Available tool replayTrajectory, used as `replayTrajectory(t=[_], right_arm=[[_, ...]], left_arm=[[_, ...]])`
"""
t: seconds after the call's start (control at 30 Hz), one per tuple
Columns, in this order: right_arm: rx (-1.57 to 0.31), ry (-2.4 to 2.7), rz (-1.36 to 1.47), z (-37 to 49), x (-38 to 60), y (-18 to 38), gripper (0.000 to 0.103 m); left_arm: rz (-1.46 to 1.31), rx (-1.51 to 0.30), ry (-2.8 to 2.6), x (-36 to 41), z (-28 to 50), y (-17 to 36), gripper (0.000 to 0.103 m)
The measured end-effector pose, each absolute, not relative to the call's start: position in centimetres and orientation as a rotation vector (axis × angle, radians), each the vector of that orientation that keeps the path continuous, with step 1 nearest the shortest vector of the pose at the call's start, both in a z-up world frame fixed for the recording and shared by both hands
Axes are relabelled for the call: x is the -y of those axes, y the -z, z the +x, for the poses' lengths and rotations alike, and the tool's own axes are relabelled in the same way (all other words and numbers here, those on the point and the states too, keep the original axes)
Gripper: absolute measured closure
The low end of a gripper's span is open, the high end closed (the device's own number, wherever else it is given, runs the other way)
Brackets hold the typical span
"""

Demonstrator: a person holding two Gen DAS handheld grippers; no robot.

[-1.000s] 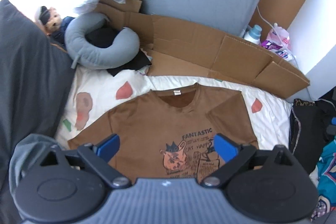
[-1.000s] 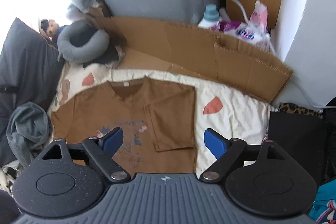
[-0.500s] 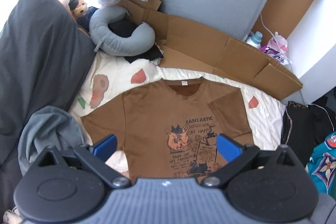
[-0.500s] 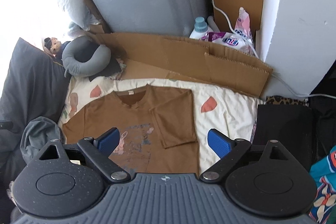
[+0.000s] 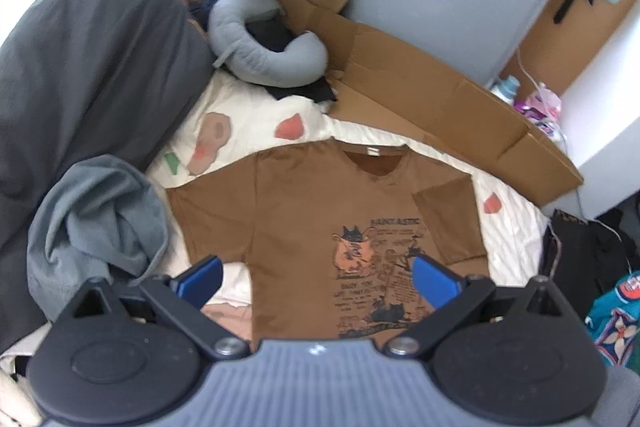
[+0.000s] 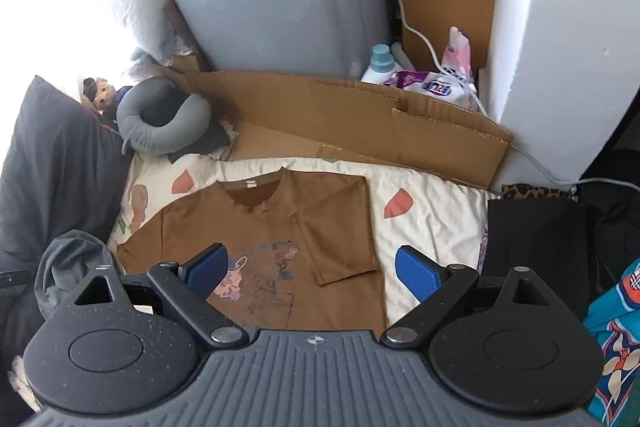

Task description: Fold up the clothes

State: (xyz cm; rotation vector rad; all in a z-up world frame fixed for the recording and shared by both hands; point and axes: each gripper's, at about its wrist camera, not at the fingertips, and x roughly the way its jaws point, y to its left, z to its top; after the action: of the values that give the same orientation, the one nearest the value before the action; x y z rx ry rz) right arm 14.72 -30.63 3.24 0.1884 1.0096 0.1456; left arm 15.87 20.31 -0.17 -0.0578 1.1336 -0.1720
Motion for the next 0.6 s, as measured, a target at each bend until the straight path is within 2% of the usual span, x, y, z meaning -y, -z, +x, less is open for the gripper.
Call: replayTrajectory(t=[0.37, 0.6], right_arm=[[-1.013, -0.195, 0.120, 15.0, 23.9, -2.7, 0.009], [-1.049, -0.249, 0.097, 15.6, 18.7, 0.6, 0.009]], left_arm=[[-0.124, -1.105, 0.116, -25.9, 14.9, 2.7, 0.001], [-0.140, -1.035, 0.037, -28.9, 13.8, 4.1, 0.001]])
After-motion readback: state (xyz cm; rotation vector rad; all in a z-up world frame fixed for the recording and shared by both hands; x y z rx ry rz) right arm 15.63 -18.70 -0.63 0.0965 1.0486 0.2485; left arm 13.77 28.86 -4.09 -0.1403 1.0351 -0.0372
